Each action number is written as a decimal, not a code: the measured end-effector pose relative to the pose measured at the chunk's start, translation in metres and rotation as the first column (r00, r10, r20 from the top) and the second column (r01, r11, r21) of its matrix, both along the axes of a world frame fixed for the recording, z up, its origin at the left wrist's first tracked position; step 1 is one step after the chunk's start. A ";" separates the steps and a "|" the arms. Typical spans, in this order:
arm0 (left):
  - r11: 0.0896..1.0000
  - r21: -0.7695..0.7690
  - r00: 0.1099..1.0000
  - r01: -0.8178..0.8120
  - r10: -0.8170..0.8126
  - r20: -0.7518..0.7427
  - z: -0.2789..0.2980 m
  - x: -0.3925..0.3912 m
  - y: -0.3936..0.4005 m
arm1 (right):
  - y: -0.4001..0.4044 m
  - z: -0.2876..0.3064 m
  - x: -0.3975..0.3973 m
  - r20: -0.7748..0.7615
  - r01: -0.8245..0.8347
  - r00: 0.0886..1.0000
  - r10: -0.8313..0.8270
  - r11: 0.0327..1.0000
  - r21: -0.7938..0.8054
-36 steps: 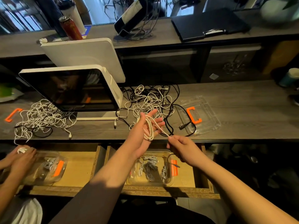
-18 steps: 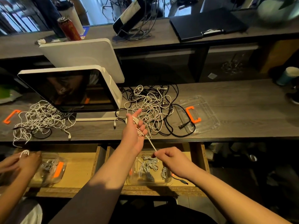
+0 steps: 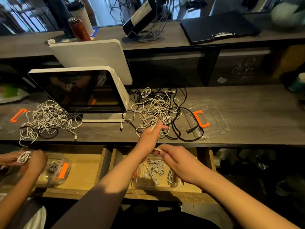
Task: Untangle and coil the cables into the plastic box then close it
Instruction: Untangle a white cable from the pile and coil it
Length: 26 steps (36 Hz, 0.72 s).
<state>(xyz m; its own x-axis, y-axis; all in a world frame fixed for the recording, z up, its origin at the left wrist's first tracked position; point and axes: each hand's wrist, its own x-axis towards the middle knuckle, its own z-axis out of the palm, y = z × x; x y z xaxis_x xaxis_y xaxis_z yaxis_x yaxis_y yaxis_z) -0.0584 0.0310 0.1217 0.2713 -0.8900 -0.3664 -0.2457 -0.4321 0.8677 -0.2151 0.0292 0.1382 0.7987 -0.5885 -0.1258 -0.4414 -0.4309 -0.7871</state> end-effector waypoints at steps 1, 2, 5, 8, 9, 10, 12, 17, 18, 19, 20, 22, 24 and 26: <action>0.997 0.048 0.997 0.055 -0.053 -0.048 0.002 0.001 0.001 | -0.004 0.002 -0.002 0.001 -0.001 1.000 0.001 0.998 -0.061; 0.989 0.107 0.991 0.106 -0.097 -0.087 0.003 0.002 0.002 | -0.008 0.003 -0.003 0.011 -0.001 1.000 0.003 0.994 -0.111; 0.920 0.314 0.955 0.233 -0.156 -0.251 0.008 0.001 0.011 | -0.022 0.007 -0.006 0.030 -0.002 0.999 0.009 0.977 -0.212; 0.863 0.348 0.844 0.367 -0.151 -0.515 0.007 0.000 0.015 | -0.034 0.011 -0.009 0.021 0.033 0.999 -0.028 0.956 -0.290; 0.849 0.332 0.803 0.412 -0.166 -0.572 0.006 0.000 0.016 | -0.038 0.012 -0.010 0.035 0.062 0.998 -0.054 0.954 -0.293; 0.832 0.319 0.771 0.454 -0.187 -0.609 0.005 0.001 0.016 | -0.042 0.014 -0.012 0.051 0.095 0.995 -0.084 0.952 -0.290; 0.782 0.323 0.728 0.533 -0.230 -0.646 0.006 0.002 0.017 | -0.050 0.017 -0.016 0.048 0.145 0.989 -0.136 0.946 -0.290; 0.660 0.285 0.673 0.696 -0.458 -0.581 0.014 0.007 0.021 | -0.061 0.019 -0.024 -0.027 0.185 0.980 -0.195 0.957 -0.222; 0.648 0.279 0.665 0.709 -0.480 -0.572 0.015 0.008 0.021 | -0.061 0.018 -0.026 -0.044 0.195 0.977 -0.208 0.962 -0.192; 0.646 0.276 0.662 0.712 -0.486 -0.570 0.017 0.008 0.022 | -0.062 0.017 -0.027 -0.053 0.206 0.975 -0.217 0.964 -0.168; 0.654 0.273 0.667 0.706 -0.482 -0.569 0.018 0.009 0.022 | -0.063 0.016 -0.029 -0.051 0.220 0.972 -0.229 0.965 -0.140; 0.704 0.260 0.695 0.661 -0.444 -0.565 0.018 0.009 0.021 | -0.064 0.010 -0.033 -0.018 0.260 0.965 -0.261 0.964 -0.051; 0.792 0.223 0.740 0.568 -0.374 -0.559 0.018 0.010 0.019 | -0.064 0.003 -0.038 0.026 0.295 0.955 -0.297 0.953 0.067; 0.881 0.172 0.779 0.441 -0.281 -0.560 0.018 0.010 0.016 | -0.063 -0.002 -0.041 0.069 0.317 0.941 -0.332 0.934 0.162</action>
